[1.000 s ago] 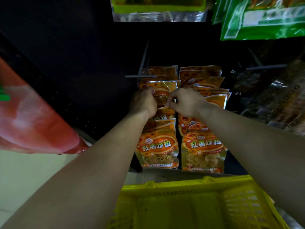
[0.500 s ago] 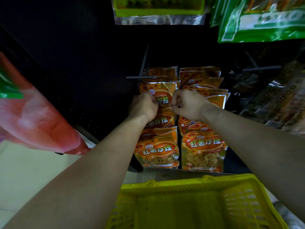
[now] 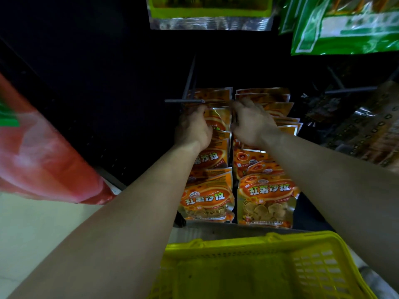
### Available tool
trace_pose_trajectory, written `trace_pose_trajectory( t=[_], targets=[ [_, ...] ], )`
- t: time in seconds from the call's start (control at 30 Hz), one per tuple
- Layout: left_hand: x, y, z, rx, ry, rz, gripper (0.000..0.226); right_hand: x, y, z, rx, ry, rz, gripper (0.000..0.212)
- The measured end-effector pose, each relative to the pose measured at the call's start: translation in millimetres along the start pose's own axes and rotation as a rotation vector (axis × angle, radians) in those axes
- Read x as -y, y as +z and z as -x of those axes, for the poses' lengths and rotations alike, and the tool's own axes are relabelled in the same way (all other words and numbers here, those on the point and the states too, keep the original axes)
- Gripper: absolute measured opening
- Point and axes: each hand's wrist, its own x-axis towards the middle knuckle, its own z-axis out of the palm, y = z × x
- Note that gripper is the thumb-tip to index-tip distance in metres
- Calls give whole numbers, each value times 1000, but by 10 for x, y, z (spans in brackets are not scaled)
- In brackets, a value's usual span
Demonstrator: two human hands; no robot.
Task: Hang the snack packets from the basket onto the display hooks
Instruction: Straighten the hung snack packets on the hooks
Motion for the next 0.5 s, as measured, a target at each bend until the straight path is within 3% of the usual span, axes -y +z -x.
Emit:
trace_pose_trajectory(
  t=[0.17, 0.27, 0.5],
  targets=[
    [-11, 52, -175, 31, 9, -67, 60, -20, 52, -172, 42, 36, -41, 58],
    [2, 38, -217, -47, 3, -116, 45, -62, 69, -196, -3, 28, -96, 44],
    [38, 55, -205, -124, 15, -34, 20, -47, 92, -240, -22, 42, -78, 54]
  ],
)
